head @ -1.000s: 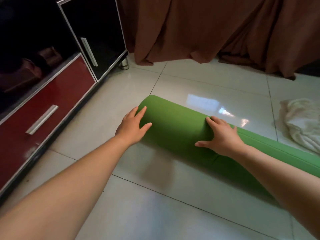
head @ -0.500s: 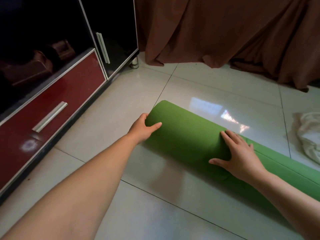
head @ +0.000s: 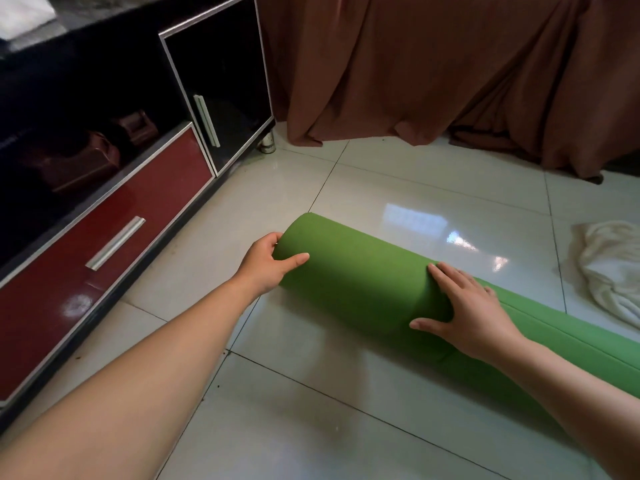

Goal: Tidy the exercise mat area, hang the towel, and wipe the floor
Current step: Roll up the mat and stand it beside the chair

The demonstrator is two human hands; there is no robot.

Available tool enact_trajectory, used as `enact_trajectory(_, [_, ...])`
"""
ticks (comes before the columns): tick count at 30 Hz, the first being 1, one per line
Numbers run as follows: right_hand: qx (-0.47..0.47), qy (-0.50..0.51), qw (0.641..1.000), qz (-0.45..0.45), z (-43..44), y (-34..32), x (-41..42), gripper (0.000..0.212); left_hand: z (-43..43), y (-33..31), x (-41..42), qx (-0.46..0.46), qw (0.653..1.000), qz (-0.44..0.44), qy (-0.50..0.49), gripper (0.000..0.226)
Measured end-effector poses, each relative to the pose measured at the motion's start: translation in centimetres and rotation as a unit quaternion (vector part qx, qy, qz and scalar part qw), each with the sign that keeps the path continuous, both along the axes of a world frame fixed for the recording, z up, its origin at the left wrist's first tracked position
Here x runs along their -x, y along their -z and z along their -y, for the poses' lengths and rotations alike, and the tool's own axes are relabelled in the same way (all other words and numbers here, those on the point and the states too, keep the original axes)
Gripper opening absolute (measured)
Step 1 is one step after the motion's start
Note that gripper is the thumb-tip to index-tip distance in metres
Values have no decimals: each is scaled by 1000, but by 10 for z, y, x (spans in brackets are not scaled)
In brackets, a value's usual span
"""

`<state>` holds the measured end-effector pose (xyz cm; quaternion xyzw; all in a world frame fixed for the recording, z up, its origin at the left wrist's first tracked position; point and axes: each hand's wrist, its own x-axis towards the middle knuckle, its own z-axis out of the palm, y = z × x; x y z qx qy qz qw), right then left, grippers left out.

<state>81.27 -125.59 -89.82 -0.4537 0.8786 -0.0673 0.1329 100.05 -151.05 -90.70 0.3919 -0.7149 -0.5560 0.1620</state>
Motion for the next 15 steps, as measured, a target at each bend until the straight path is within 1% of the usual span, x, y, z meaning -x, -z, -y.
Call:
enact_trajectory(4, [33,2,999,22,-16,-22,8,105,-18,-42,10,49,999,0,5,21])
enact_trajectory(7, [57,15,997,47,-37,-50,19,105,-37,-88,27,98,995,7,20,25])
enact_trajectory(11, [96,65,989,95,-72,-99,33,102,-73,-164,51,129,990,25,48,30])
enact_trajectory(15, [88,117,979,144,-109,-155,38,103,-124,-245,76,170,979,63,93,35])
